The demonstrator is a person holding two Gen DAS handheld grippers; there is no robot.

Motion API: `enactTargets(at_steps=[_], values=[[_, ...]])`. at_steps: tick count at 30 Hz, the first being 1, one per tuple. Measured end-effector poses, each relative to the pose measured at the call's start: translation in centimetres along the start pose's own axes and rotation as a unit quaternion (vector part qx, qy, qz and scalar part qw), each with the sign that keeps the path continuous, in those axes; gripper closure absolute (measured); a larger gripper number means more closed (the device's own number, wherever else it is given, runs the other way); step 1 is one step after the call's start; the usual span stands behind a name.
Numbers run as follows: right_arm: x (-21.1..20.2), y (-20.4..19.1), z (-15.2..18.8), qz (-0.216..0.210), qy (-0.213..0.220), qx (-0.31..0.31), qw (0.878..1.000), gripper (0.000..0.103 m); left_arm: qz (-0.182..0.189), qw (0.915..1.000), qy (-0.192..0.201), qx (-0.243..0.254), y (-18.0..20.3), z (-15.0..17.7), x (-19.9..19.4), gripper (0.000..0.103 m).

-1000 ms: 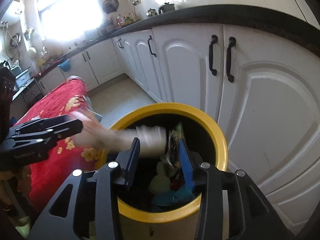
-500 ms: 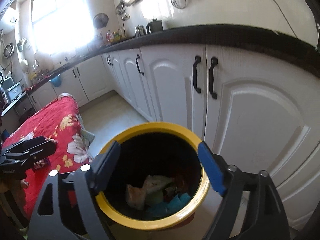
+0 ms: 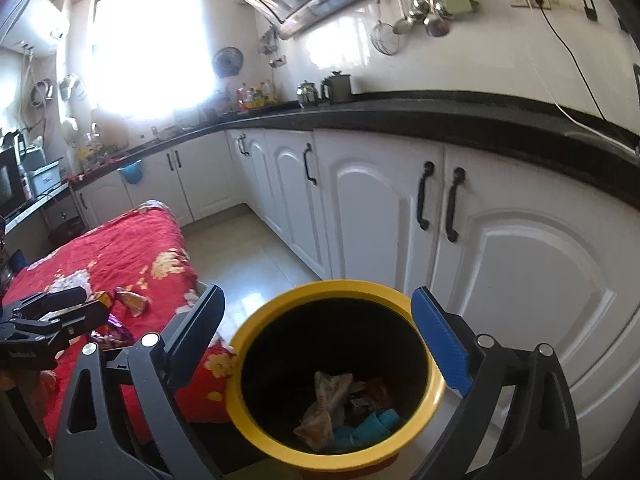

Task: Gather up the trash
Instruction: 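Move both open tools back over the table trash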

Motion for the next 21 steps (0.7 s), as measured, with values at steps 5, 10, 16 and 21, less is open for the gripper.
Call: enactTargets(at_steps=[5, 10, 16, 21], values=[[-0.5, -2.0, -0.6, -0.012, 0.009, -0.016, 1.0, 0.01, -0.009, 0.9998, 0.015, -0.009, -1.4, -0.2, -1.4, 0.01], [-0.9, -3.9, -1.1, -0.024, 0.017, -0.03, 0.999, 0.01, -0.019, 0.9992, 0.031, -0.018, -3.0, -0.3, -2.8, 0.01], [-1.3, -6.2, -1.5, -0.038, 0.024, -0.047, 0.998, 0.009, -0.029, 0.9979, 0.048, -0.031, -4.9, -0.6, -4.6, 0.01], [-1.5, -8.2, -1.8, -0.05, 0.028, -0.06, 0.997, 0.008, -0.039, 0.9968, 0.061, -0.034, -6.0, -0.6, -6.0, 0.01]])
Point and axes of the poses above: each gripper's, at about its wrist camera, not at the fingertips, and x roughly the way its jaws point, y to its right, z to its underside, the point moved 8 cm from there along x, roughly the way its jaws point, and after that the axes turned 10 degrees about -z, right-handed, at the moved point
